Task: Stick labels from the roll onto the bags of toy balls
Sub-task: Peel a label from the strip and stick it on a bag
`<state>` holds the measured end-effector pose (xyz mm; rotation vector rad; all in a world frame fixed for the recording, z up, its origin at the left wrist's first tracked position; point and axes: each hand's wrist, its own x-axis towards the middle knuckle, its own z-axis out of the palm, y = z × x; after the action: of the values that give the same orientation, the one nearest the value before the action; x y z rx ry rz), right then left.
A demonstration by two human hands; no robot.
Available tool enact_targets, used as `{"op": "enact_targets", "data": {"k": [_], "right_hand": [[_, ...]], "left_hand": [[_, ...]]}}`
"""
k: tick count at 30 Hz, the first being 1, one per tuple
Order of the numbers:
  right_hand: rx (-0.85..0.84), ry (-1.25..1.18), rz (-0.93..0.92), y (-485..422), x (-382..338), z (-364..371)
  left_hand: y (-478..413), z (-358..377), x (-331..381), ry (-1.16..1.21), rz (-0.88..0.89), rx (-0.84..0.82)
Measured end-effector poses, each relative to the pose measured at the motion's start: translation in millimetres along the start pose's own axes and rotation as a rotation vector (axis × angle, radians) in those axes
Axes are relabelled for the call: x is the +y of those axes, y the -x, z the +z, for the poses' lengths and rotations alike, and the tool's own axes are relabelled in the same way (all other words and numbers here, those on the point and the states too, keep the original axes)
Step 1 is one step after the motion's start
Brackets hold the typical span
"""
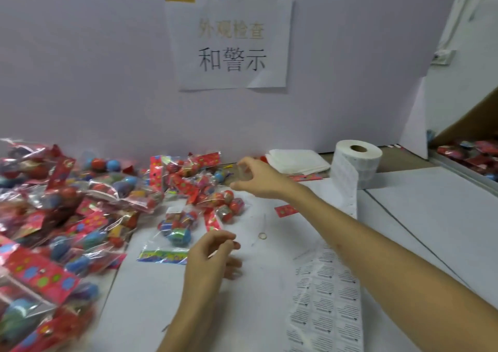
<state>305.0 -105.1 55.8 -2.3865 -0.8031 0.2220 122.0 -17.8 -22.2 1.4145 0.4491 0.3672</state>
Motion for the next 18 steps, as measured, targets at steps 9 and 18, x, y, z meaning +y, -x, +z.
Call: {"op": "enact_targets", "data": {"k": [9,18], "right_hand": [[0.056,0.076,0.093,-17.0,-6.9,81.9],[0.227,-0.452,0.062,46.5,-0.4,58.4]], "left_hand": [[-5.5,-4.8,5.0,0.125,-0.107,0.077],[-3.3,0.8,5.2,0.228,-0.128,0.066]]}}
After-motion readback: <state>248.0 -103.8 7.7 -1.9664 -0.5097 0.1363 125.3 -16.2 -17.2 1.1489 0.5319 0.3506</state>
